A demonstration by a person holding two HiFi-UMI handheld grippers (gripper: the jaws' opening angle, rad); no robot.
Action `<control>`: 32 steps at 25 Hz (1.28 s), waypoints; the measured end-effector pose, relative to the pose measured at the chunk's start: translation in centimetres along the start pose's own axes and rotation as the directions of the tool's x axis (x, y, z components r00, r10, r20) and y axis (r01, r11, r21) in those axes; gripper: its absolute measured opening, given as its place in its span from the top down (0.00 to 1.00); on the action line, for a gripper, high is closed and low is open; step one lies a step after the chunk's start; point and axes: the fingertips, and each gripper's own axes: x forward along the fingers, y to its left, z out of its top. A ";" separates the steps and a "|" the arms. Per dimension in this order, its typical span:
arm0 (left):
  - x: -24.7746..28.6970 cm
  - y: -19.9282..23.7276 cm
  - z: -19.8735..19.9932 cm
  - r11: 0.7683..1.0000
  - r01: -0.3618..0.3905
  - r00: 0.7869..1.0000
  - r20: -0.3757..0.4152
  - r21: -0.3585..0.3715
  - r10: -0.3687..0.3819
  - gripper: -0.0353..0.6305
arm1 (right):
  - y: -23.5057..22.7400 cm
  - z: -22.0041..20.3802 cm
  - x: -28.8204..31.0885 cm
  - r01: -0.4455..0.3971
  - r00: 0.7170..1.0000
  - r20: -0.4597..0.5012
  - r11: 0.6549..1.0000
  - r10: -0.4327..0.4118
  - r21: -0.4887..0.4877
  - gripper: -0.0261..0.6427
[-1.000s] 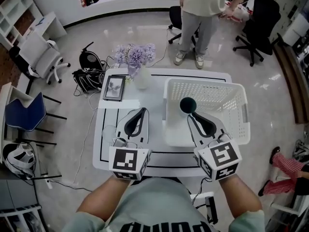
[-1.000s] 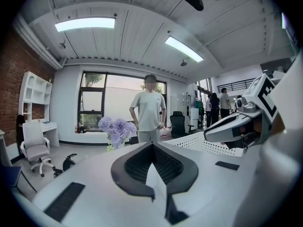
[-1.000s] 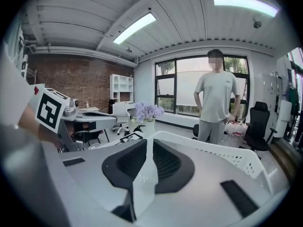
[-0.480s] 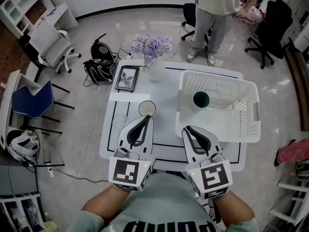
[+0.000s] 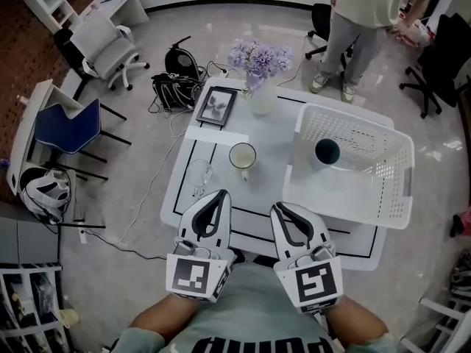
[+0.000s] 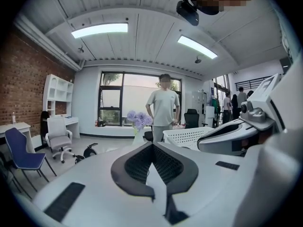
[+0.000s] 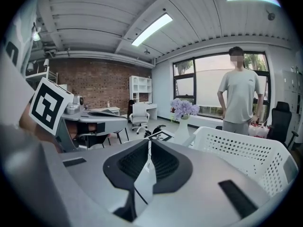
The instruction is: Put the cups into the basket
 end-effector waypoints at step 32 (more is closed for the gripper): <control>-5.2 9.4 -3.9 0.999 -0.054 0.998 -0.013 0.003 0.054 0.94 | 8.3 -2.4 6.7 -0.028 1.000 -0.009 0.999 0.028 0.026 0.91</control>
